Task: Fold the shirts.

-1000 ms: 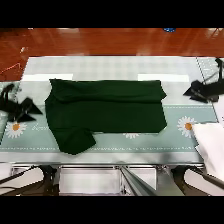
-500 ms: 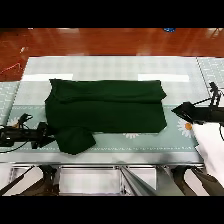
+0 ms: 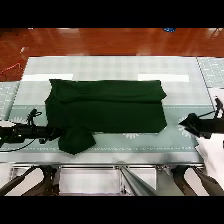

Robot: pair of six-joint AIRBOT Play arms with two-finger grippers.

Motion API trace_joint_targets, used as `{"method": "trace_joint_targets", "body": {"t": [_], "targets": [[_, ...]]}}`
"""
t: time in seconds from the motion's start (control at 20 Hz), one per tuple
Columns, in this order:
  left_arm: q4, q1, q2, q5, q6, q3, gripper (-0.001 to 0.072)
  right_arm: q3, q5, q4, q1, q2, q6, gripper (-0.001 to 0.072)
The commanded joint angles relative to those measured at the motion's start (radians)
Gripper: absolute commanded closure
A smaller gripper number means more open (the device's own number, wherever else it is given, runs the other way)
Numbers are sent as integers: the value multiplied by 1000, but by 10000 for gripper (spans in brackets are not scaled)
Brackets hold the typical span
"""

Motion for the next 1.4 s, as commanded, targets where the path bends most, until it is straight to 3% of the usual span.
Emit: {"method": "trace_joint_targets", "body": {"t": [0.0,0.5,0.6,0.65,0.7,0.85,1.0,1.15,1.35], "targets": [[8,-11,-1,28,13,0,685,-103,14,175,-34,-39,-109,293],[3,-11,-1,24,13,0,686,-29,-207,457,264,-366,-195,309],[-5,-11,-1,25,13,0,685,20,-217,468,316,-414,-195,401],[-12,-11,-1,26,13,1,685,39,-211,467,333,-433,-197,500],[-14,-11,-1,25,13,5,685,50,-204,467,343,-439,-225,691],[-15,-10,7,-21,18,50,685,54,-119,411,326,-401,-264,689],[-19,-8,39,-119,53,126,685,54,-49,223,262,-258,-190,689],[-33,-9,59,-103,50,150,685,54,-9,100,193,-119,-133,689],[-174,-35,3,-49,65,214,686,54,-38,198,184,-119,-178,690]]}}
